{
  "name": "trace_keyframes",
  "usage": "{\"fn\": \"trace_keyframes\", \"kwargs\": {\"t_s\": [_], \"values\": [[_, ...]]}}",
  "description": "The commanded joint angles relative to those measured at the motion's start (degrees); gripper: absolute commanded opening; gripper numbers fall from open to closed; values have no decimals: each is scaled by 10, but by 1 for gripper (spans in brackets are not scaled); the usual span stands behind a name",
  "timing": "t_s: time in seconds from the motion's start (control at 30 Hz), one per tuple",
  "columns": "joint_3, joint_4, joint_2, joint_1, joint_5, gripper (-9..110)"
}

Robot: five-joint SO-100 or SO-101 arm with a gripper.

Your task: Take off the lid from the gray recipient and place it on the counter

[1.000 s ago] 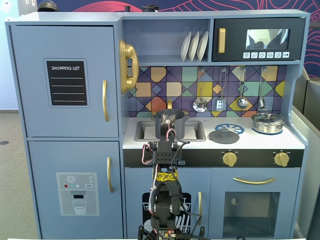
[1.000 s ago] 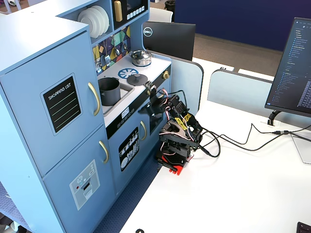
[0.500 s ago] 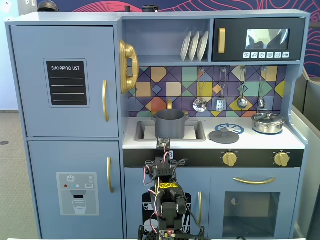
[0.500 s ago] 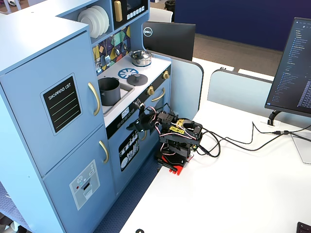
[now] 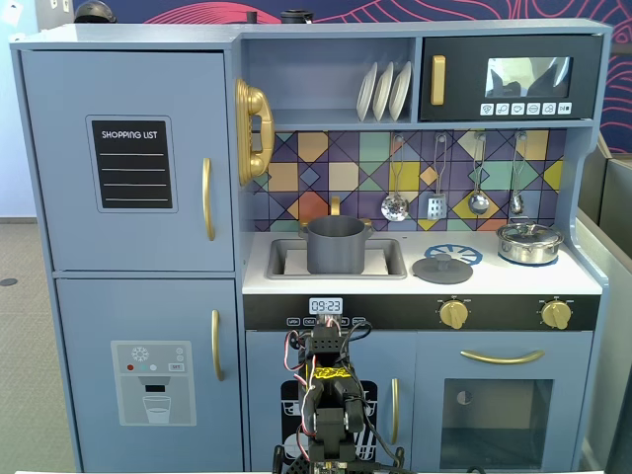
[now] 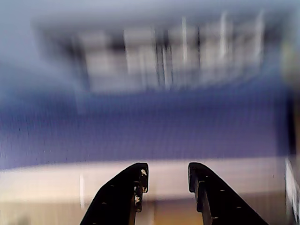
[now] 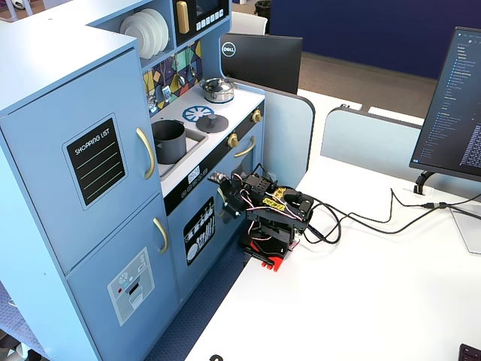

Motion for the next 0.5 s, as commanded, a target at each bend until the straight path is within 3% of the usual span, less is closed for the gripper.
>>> {"fn": "trace_keyframes", "kwargs": {"t_s": [0.0, 0.47], "values": [[-5, 142, -4, 11, 5, 0], [-5, 165, -3, 32, -18, 3]]}}
